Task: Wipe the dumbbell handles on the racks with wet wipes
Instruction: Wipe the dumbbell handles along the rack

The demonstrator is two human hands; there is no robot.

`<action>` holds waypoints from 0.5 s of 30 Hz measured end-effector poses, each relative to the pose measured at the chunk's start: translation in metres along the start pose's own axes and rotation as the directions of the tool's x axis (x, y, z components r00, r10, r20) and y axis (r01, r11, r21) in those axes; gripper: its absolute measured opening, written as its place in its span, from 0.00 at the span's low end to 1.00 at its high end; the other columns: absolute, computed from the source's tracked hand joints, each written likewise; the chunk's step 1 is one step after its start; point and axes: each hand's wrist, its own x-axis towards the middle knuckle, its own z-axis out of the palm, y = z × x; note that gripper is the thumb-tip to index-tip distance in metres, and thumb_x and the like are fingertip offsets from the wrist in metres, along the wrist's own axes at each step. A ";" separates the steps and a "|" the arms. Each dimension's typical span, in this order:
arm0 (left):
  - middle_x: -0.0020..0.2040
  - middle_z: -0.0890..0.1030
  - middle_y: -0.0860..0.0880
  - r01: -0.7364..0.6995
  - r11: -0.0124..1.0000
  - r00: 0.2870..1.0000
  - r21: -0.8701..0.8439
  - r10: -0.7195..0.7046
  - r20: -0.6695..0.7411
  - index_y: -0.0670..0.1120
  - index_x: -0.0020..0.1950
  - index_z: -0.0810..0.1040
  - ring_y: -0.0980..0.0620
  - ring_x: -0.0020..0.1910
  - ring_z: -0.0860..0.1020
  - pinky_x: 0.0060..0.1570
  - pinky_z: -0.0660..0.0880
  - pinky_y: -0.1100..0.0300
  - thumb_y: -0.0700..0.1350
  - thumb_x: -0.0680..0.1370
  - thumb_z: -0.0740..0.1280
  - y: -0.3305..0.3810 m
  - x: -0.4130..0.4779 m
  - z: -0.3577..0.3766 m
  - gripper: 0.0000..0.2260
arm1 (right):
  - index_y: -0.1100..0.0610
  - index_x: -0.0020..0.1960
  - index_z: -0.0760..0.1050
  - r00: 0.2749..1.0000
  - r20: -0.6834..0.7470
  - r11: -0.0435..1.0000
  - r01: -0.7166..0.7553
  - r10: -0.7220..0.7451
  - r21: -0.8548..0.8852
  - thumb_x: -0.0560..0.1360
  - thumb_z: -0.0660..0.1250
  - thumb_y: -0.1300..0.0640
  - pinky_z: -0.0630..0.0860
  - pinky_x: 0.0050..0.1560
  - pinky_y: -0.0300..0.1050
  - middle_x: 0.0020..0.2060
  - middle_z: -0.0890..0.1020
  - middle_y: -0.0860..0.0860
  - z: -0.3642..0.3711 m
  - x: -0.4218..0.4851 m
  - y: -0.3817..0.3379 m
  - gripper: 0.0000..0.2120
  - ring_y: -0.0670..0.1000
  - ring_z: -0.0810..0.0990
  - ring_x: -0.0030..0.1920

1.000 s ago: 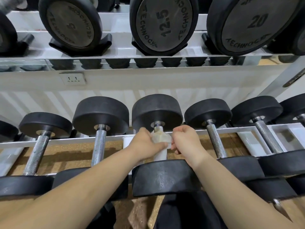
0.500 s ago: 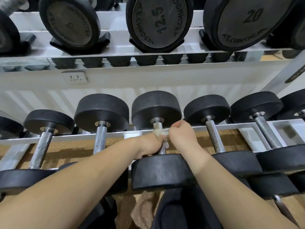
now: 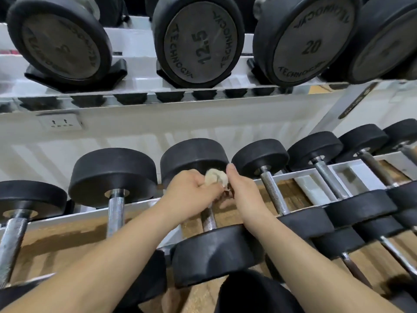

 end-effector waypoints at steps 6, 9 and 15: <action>0.46 0.81 0.49 -0.087 0.983 0.996 -0.160 0.086 -0.009 0.46 0.42 0.72 0.57 0.37 0.78 0.35 0.75 0.66 0.44 0.69 0.76 0.012 0.016 0.028 0.13 | 0.51 0.43 0.86 0.989 -0.142 0.999 0.033 -0.037 -0.032 0.80 0.66 0.45 0.79 0.47 0.55 0.37 0.85 0.51 -0.015 -0.004 0.001 0.15 0.50 0.82 0.39; 0.52 0.85 0.51 0.018 0.891 0.972 -0.454 0.090 0.216 0.52 0.62 0.74 0.60 0.43 0.84 0.49 0.82 0.61 0.40 0.69 0.79 0.012 0.018 0.031 0.26 | 0.54 0.41 0.84 0.987 -0.160 0.994 -0.027 0.010 -0.108 0.83 0.61 0.45 0.78 0.42 0.49 0.33 0.84 0.50 -0.030 -0.005 -0.010 0.21 0.51 0.81 0.36; 0.53 0.85 0.35 0.179 0.812 0.849 -0.556 0.157 0.504 0.38 0.57 0.83 0.36 0.56 0.84 0.63 0.78 0.40 0.43 0.82 0.69 -0.002 0.034 0.032 0.09 | 0.59 0.33 0.74 0.999 -0.036 0.900 -0.039 0.026 -0.434 0.83 0.60 0.40 0.74 0.32 0.39 0.26 0.78 0.54 -0.056 -0.013 -0.029 0.29 0.50 0.76 0.27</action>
